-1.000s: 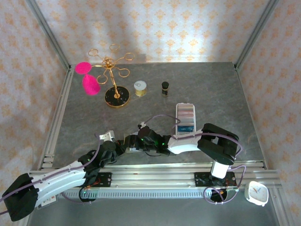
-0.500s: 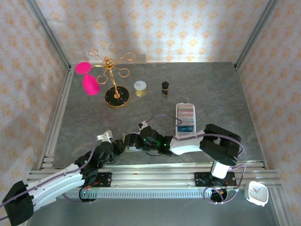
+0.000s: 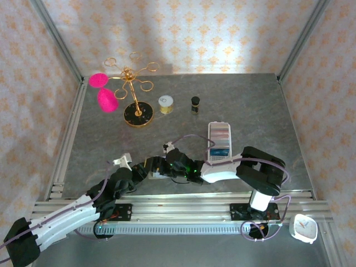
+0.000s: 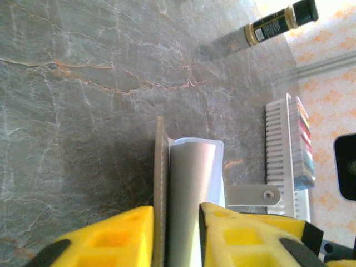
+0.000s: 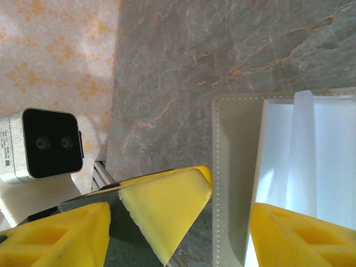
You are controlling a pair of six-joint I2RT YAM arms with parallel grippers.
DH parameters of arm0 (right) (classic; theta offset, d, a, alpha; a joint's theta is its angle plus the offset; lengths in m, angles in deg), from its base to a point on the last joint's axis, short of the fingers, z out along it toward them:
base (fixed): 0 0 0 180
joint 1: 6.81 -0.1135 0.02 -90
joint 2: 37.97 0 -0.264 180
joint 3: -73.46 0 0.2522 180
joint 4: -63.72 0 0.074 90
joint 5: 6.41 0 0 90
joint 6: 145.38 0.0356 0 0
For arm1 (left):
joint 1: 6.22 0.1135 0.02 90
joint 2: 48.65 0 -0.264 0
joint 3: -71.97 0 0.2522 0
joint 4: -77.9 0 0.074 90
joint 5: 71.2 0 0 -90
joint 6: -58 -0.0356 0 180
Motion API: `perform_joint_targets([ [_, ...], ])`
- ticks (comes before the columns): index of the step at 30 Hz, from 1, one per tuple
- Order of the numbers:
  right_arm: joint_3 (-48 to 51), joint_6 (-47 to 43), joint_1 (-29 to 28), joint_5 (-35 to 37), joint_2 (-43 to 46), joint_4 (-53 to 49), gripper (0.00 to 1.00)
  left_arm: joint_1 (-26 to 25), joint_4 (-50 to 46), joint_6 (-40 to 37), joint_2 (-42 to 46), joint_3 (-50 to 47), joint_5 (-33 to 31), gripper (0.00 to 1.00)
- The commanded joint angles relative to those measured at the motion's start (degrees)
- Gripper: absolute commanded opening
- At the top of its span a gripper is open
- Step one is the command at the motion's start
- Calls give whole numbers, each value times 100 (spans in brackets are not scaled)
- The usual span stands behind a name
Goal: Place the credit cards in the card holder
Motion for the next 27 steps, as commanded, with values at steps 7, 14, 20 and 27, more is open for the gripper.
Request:
perform_joint_targets([
  [7,-360,54,-47,-73,-401,186,67,37,-1322,171,501,-509,-583,36],
  [14,-537,52,-43,-226,-681,413,67,36,-2589,717,990,-130,-1232,27],
  [20,-724,-286,-30,-116,-473,292,67,42,-2881,784,1237,79,-1382,26],
  [27,-554,-612,433,603,196,-1147,66,38,-3269,764,1101,500,-1702,28],
])
